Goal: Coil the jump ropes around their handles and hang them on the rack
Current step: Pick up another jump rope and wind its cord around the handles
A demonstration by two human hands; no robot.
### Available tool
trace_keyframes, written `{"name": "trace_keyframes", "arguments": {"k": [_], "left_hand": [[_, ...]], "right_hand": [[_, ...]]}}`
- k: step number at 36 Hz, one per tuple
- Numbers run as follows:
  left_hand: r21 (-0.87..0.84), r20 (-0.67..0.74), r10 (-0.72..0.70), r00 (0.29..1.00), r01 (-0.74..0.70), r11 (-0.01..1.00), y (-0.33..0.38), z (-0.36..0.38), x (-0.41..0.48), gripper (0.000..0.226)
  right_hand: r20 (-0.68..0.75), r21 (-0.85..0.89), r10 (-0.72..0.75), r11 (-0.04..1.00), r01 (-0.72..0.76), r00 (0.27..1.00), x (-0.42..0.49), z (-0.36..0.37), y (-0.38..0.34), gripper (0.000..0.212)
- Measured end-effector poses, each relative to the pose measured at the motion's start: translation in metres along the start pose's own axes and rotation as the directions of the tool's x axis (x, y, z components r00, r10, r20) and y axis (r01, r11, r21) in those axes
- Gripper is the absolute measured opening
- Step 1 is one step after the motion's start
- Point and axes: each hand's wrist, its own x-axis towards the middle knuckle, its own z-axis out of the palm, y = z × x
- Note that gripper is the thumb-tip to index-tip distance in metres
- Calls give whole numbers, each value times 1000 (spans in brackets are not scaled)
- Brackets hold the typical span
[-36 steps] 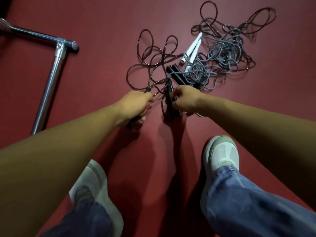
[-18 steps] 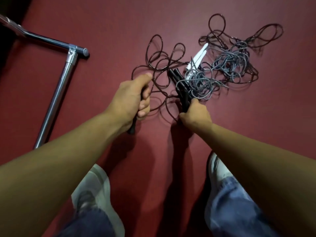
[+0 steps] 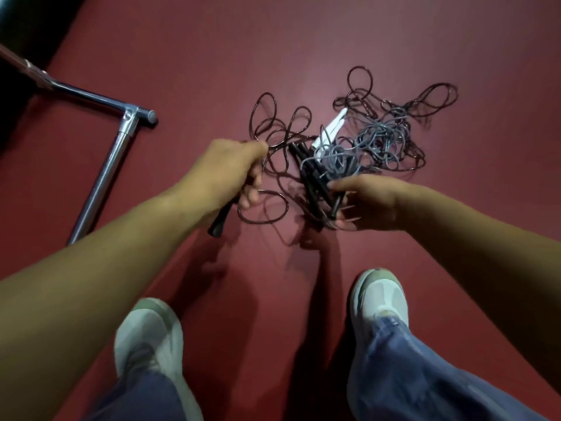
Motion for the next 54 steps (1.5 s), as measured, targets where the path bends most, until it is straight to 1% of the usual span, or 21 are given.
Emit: {"name": "trace_keyframes", "arguments": {"k": [3, 6, 8, 11, 14, 16, 19, 21, 23, 25, 28, 31, 35, 38, 42, 45, 47, 49, 51, 52, 54], "left_hand": [[263, 94, -232, 968, 201, 944, -26, 8, 0, 37], [306, 184, -328, 927, 263, 915, -46, 13, -1, 32], [295, 222, -352, 909, 281, 913, -51, 17, -3, 32], [295, 233, -372, 898, 299, 907, -54, 24, -4, 39], [241, 219, -403, 889, 351, 905, -63, 29, -2, 40], [324, 184, -399, 898, 327, 888, -73, 32, 2, 40], [421, 118, -378, 918, 298, 857, -91, 36, 8, 36], [474, 84, -350, 933, 272, 837, -100, 41, 13, 29], [578, 65, -296, 953, 206, 790, -109, 46, 18, 19], [684, 40, -246, 968, 153, 713, -116, 51, 20, 14], [719, 57, -244, 968, 130, 683, -123, 61, 22, 14], [735, 66, -220, 973, 102, 671, -131, 69, 24, 5], [771, 44, -154, 987, 64, 633, -141, 77, 28, 18], [795, 40, -94, 995, 25, 606, -139, 80, 29, 14], [745, -40, -4, 999, 32, 666, -134, 77, 33, 20], [687, -61, 70, 996, -9, 727, -127, 76, 45, 9], [658, -54, 123, 991, -57, 751, -122, 78, 53, 5], [649, -46, 160, 986, -92, 755, -116, 81, 59, 6], [646, -59, 175, 983, -96, 757, -111, 85, 64, 6], [637, -65, 181, 981, -99, 765, -109, 87, 66, 5], [619, -68, 176, 982, -97, 779, -107, 90, 69, 6]], "right_hand": [[105, 71, -95, 994, 88, 990, -12, 6, -12, 11], [167, 27, -163, 987, 161, 972, -17, 11, -16, 20], [208, -104, -162, 977, 186, 965, -15, 12, -12, 33], [389, -273, -22, 952, 138, 921, -11, 16, 2, 42], [629, -186, 113, 982, 8, 769, -7, 20, 17, 43], [642, -164, 170, 983, -83, 748, -9, 24, 21, 46], [401, -269, 194, 959, -88, 895, 1, 25, 25, 44], [114, -381, 35, 924, 11, 993, 17, 24, 30, 35], [-175, -438, -197, 893, 103, 965, 37, 20, 37, 14], [-328, -560, -360, 819, 127, 874, 56, 15, 42, 13], [-330, -744, -468, 663, 79, 820, 67, 21, 49, 35], [-334, -773, -485, 632, 59, 808, 77, 36, 61, 57], [-404, -809, -516, 588, -31, 756, 83, 56, 72, 69], [-461, -797, -498, 596, -96, 735, 87, 58, 76, 65], [-402, -789, -420, 610, -75, 814, 89, 51, 75, 42], [-305, -791, -380, 612, -10, 873, 82, 46, 71, 32], [-298, -758, -379, 652, 25, 876, 75, 41, 70, 26], [-429, -651, -456, 754, 83, 780, 69, 33, 68, 32], [-625, -510, -490, 845, 157, 607, 69, 24, 62, 33], [-699, -448, -463, 877, 171, 545, 70, 18, 58, 43], [-771, -311, -353, 935, 171, 531, 77, 11, 48, 75]]}}
